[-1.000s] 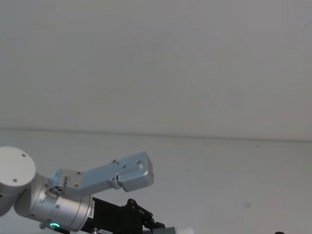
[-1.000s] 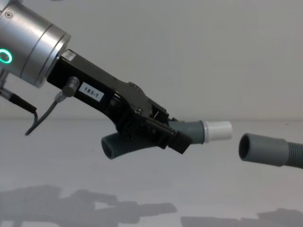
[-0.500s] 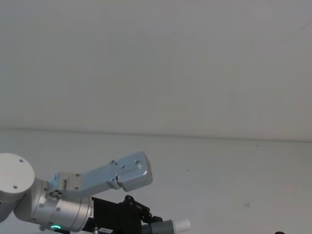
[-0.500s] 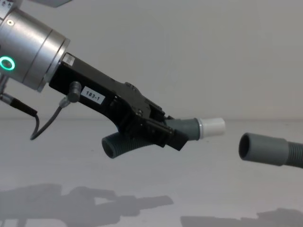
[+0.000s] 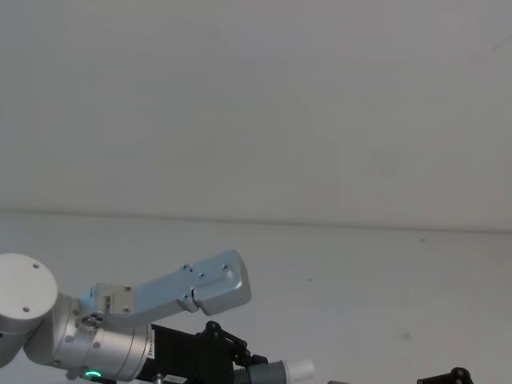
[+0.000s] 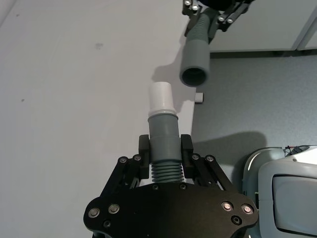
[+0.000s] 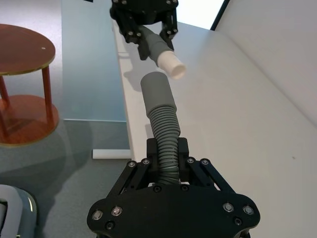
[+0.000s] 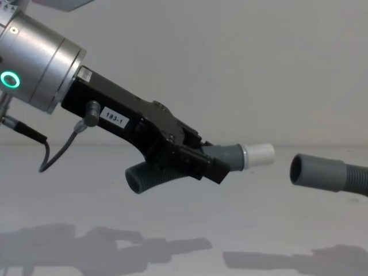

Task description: Use both hands to pick up one end of the pipe from the table, align the ends, and insert them.

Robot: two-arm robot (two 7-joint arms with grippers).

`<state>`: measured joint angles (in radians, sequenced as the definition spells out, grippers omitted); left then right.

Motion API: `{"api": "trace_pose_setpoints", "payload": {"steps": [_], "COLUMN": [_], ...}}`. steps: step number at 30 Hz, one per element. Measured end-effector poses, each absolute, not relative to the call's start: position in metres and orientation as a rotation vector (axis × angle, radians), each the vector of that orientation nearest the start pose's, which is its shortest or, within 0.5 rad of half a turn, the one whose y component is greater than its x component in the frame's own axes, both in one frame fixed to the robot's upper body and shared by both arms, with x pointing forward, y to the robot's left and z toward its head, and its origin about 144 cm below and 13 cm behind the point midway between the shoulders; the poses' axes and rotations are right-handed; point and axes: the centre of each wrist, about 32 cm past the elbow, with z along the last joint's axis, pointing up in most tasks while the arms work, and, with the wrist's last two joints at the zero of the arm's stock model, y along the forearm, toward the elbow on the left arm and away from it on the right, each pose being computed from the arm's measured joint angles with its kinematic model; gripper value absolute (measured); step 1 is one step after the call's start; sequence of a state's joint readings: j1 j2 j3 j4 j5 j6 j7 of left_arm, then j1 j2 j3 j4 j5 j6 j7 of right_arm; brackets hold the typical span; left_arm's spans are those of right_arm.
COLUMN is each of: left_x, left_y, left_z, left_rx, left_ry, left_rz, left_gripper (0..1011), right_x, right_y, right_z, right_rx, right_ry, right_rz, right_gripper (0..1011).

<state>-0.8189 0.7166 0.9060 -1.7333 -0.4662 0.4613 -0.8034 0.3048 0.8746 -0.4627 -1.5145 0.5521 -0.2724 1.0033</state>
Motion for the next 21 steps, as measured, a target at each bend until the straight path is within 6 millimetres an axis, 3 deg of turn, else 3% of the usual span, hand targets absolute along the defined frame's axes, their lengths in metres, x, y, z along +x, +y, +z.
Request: {"api": "trace_pose_setpoints", "payload": {"steps": [21], "left_x": [0.532], "left_y": [0.197], "left_z": [1.344], "left_rx": [0.589], "left_ry": [-0.187], "left_rz": [0.140], "left_gripper": [327], "right_x": [0.519], "right_y": [-0.382], "right_z": [1.232], "right_rx": [-0.273], "right_ry": [-0.343], "right_rz": [-0.272], "right_gripper": [204]}}
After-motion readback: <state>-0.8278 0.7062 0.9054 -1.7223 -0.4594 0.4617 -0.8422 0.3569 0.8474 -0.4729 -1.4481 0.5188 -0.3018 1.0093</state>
